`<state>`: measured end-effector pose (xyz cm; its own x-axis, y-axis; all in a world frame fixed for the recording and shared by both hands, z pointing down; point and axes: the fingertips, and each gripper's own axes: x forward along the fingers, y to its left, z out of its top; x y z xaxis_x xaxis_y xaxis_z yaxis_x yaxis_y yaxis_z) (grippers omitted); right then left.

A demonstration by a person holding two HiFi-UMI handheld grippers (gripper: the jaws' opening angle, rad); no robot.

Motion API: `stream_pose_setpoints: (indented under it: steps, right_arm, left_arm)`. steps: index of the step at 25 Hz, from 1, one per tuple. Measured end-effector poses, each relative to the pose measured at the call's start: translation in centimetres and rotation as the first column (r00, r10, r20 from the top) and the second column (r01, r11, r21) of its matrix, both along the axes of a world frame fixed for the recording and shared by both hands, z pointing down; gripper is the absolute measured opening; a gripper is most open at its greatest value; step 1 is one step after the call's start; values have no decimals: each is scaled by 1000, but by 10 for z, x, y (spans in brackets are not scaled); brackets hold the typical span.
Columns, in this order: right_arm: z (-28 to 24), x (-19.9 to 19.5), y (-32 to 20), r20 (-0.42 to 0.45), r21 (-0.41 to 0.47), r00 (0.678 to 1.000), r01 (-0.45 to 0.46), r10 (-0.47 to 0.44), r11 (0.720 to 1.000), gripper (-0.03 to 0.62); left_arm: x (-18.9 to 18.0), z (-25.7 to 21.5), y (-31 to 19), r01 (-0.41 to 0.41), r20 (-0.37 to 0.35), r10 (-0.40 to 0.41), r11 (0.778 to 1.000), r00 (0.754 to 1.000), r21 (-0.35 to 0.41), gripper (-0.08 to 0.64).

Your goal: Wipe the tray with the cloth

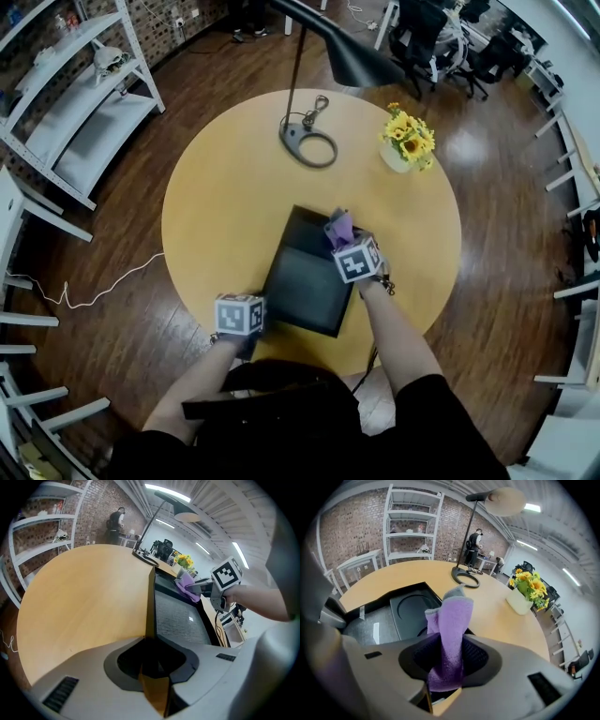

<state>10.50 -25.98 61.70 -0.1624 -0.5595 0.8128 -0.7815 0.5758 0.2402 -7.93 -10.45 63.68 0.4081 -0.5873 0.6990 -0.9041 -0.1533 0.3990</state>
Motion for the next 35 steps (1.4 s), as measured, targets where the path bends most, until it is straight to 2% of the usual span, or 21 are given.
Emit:
stream_pose_setpoints:
  steps: [6, 7, 8, 11, 12, 14, 17, 22, 26, 30, 33, 35]
  right_arm:
    - [-8, -25, -29, -58, 29, 998, 32, -31, 999, 132]
    - [-12, -36, -29, -21, 28, 999, 38, -38, 999, 130]
    - [-16, -50, -24, 53, 19, 998, 42, -43, 999, 130]
    - [-23, -100, 16, 306, -70, 951, 61, -36, 996, 129]
    - [-20, -116, 34, 351, -108, 936, 78, -35, 991, 129]
    - [-8, -139, 65, 384, -174, 923, 98, -25, 980, 129]
    - [16, -141, 78, 338, -212, 941, 39, 36, 977, 129]
    - [24, -106, 62, 251, -191, 962, -59, 107, 980, 129]
    - [23, -60, 53, 240, -182, 947, -170, 212, 968, 129]
    - [25, -19, 51, 181, -161, 941, -258, 285, 953, 129]
    - [28, -13, 61, 178, -190, 928, -294, 327, 937, 129]
    - [24, -14, 62, 178, -164, 924, -311, 339, 936, 129]
  left_arm:
    - [17, 3, 0, 49, -49, -54, 994, 997, -96, 80]
    - [17, 3, 0, 62, -47, -67, 993, 997, -96, 78]
    - [16, 3, -1, 73, -47, -78, 993, 996, -94, 78]
    - [13, 4, -1, 76, -51, -81, 993, 995, -90, 80]
    - [13, 4, -2, 73, -52, -78, 993, 996, -89, 80]
    - [12, 3, -2, 68, -52, -73, 994, 996, -85, 80]
    - [13, 3, -2, 59, -51, -63, 995, 997, -75, 80]
    - [12, 3, -2, 62, -78, -68, 996, 995, -67, 83]
    - [12, 5, -3, 62, -95, -68, 996, 993, -62, 86]
    - [11, 5, -4, 71, -89, -75, 996, 993, -50, 84]
    - [12, 4, -3, 56, -80, -60, 997, 995, -44, 84]
    - [14, 4, -3, 44, -79, -48, 998, 996, -45, 84]
